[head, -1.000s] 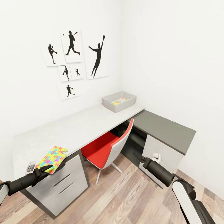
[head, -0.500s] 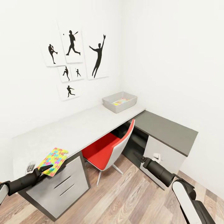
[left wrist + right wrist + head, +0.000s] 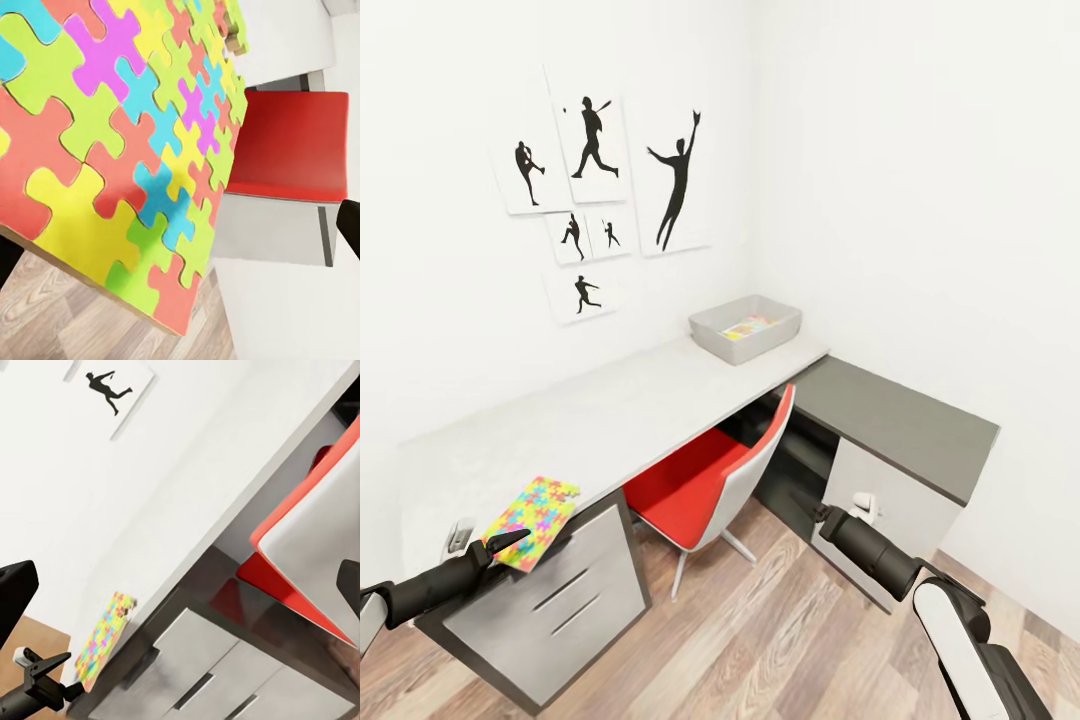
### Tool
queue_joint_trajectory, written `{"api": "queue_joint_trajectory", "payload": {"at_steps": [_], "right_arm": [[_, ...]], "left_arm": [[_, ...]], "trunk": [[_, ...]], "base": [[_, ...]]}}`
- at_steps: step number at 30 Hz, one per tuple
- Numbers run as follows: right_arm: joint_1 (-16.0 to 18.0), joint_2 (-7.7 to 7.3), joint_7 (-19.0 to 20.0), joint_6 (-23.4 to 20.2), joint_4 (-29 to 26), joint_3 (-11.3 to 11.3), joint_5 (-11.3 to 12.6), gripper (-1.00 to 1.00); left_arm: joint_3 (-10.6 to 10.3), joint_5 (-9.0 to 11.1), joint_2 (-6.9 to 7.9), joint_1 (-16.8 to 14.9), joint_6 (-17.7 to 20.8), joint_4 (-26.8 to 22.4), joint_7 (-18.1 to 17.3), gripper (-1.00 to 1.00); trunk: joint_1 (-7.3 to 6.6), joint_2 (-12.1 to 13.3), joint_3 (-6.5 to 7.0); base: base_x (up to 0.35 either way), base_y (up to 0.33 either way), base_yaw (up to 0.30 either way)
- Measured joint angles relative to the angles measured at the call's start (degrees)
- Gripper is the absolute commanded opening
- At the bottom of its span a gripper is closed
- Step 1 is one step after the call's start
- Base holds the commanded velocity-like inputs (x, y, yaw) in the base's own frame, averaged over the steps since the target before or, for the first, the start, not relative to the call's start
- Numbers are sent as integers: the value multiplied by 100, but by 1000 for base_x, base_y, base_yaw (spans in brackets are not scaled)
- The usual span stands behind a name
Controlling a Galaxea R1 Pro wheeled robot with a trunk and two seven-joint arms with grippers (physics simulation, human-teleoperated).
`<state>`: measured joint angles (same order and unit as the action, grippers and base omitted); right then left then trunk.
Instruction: Put all the toys in the child's room - the three board games (two on the bed and one on the table), the two jigsaw puzzles on the table, and the tennis ball on the table - inside the toy box on the table in the child's room.
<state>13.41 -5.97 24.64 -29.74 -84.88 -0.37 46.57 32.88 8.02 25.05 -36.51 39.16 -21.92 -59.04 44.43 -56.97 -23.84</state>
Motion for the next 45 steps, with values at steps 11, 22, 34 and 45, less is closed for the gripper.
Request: {"api": "queue_joint_trajectory", "payload": {"at_steps": [11,22,34,45], "right_arm": [[0,0,-1,4,0,-2,1,100],[0,0,-1,9,6,-2,2,100],[0,0,-1,9,8,-2,-6,100],[0,0,-1,9,9,-2,-7,100]], "left_arm": [[17,67,-1,-2,51,-3,-6,-100],[0,11,-1,0,2,0,-14,-100],[-5,5,0,0,-5,0,-18,-100],[-7,5,0,0,-5,-4,-26,-100]], "trunk": [[1,0,0],[-152,280,125],[-416,762,341],[-658,1203,539]], "base": [[15,7,0],[0,0,0],[0,0,0],[0,0,0]]}}
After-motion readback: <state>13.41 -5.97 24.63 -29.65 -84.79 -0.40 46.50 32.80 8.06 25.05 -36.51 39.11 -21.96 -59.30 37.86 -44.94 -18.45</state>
